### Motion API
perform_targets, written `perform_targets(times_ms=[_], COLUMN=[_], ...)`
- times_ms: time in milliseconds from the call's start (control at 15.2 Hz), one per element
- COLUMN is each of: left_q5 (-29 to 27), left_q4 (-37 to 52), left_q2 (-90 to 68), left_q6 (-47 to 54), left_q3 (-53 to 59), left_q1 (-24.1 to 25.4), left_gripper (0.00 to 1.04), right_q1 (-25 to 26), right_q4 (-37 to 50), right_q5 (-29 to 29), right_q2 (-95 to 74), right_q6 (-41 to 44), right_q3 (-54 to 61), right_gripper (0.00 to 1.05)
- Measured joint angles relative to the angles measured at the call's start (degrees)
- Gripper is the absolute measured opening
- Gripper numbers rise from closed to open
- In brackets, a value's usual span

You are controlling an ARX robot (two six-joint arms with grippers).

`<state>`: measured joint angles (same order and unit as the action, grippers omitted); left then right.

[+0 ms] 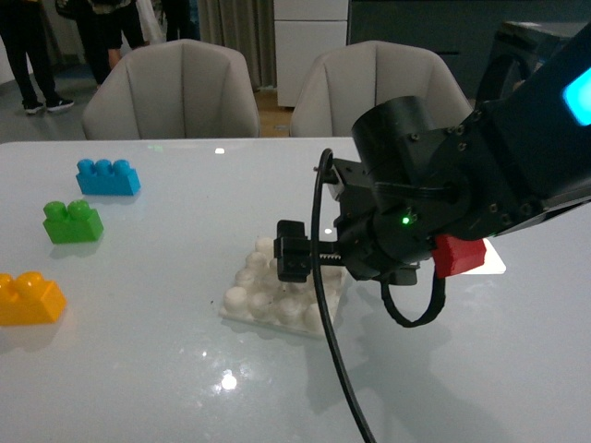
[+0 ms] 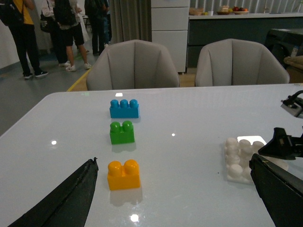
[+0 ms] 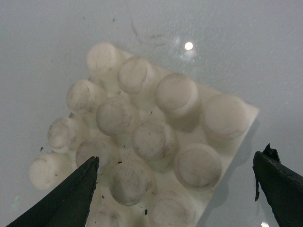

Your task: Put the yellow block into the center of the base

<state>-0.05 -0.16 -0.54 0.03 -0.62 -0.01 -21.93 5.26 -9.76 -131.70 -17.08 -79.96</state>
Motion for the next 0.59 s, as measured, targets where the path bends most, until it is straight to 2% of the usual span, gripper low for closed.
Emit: perform_targets(times_ms=[329, 593], left_q5=[0.0, 0.0], left_q4=[0.0, 0.0], left_q2=[0.0, 0.0], left_q6=[0.0, 0.0], left_q3=[0.0, 0.0], left_q1=[0.0, 0.0], left_gripper=[0.98, 0.98], right_q1=[6.8, 11.6], right_q4=[7.3, 19.7], right_q5=[-1.4, 0.7], right_q2=[14.1, 35.1], right_q6=[-2.2, -2.9], right_q3=[10.4, 29.8], right_gripper=[0.98, 0.98])
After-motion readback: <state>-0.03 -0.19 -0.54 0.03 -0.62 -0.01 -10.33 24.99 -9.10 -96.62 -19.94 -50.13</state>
